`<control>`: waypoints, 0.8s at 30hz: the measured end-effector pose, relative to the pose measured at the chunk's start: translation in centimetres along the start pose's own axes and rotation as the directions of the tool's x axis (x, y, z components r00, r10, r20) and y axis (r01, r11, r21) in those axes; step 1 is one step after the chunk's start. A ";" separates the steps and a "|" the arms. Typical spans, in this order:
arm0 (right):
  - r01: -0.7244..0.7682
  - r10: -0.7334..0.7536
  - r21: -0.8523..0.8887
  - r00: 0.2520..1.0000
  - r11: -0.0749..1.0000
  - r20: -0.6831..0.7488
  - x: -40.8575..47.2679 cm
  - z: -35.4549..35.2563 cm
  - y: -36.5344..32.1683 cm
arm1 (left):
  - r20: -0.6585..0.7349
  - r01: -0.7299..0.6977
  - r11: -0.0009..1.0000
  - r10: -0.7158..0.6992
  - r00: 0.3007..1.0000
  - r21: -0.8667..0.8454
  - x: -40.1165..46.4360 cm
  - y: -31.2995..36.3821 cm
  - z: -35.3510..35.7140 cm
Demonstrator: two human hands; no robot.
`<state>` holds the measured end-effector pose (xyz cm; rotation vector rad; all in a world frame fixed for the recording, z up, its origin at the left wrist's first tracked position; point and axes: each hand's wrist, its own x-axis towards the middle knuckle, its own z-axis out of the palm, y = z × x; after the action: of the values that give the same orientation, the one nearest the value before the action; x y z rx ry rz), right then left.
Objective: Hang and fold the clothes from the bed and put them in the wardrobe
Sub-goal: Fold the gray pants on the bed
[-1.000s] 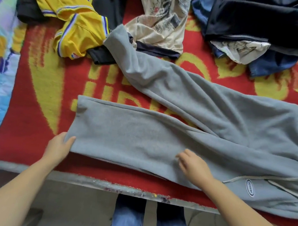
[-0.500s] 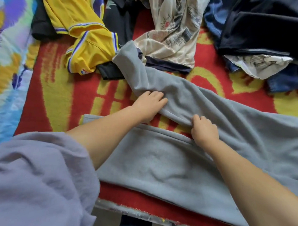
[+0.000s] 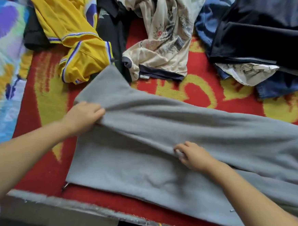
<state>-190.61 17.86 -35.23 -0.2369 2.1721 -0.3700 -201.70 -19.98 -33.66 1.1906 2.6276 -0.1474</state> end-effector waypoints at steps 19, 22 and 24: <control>-0.338 0.225 -0.061 0.741 0.939 -0.633 6.4 -11.6 6.4 | -0.094 0.369 0.929 -0.370 0.924 -0.023 10.0 -2.8 -0.4; -0.305 0.246 -0.104 0.892 0.947 -0.378 6.9 -11.2 6.2 | 0.067 0.389 0.921 -0.391 0.918 0.038 9.3 -3.7 0.0; -0.354 0.316 -0.089 0.904 0.931 -0.289 7.1 -11.4 6.3 | 0.095 0.435 0.901 -0.434 0.896 0.014 9.5 -3.6 0.0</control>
<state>-204.23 23.64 -36.40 0.1233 2.4568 -0.0531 -210.42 -15.42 -36.29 0.5555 2.7594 -0.2686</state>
